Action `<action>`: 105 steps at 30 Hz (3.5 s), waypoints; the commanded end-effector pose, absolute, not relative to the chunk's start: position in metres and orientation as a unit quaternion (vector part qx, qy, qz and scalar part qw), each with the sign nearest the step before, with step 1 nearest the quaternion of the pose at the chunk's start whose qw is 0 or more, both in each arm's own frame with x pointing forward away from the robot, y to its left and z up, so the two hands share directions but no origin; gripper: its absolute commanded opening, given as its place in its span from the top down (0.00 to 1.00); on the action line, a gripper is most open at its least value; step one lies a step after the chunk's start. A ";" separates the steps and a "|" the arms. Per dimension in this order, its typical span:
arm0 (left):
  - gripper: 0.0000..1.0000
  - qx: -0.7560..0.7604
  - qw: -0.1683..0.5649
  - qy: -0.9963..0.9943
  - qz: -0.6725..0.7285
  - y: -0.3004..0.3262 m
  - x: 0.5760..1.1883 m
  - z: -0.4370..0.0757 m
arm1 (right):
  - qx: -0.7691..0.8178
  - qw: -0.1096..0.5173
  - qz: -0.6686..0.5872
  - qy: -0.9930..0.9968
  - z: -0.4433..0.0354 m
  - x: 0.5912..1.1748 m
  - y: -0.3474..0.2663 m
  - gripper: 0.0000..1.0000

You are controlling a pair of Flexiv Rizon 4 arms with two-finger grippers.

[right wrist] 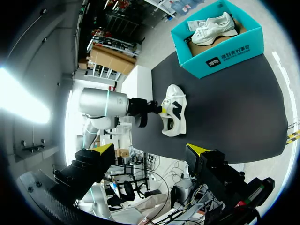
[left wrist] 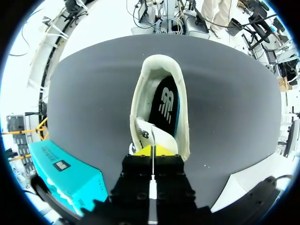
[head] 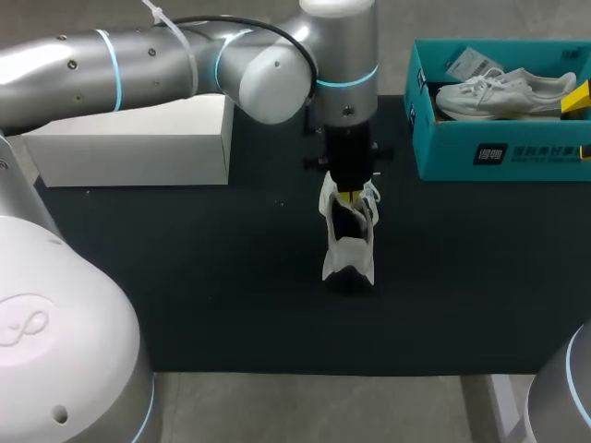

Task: Take the shoe out of the shoebox, open the shoe tongue, remove and reinsert the insole, then place the shoe into the shoebox

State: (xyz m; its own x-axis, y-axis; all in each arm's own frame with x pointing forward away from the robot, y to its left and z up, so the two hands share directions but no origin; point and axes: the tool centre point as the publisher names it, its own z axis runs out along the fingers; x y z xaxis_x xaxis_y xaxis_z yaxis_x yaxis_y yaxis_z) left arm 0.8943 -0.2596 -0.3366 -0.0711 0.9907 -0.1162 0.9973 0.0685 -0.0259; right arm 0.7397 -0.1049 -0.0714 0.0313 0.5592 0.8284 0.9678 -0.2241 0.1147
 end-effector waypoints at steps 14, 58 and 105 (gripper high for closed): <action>1.00 0.669 0.038 0.742 0.022 -0.243 0.891 -0.344 | -0.672 0.255 -0.400 -0.569 -0.072 0.741 -0.105 0.00; 1.00 0.311 0.018 0.950 0.000 -0.251 0.842 -0.280 | -0.672 0.255 -0.400 -0.569 -0.072 0.741 -0.105 0.00; 0.01 0.088 -0.023 0.995 -0.045 -0.235 0.766 -0.298 | -0.672 0.255 -0.400 -0.569 -0.072 0.741 -0.105 0.00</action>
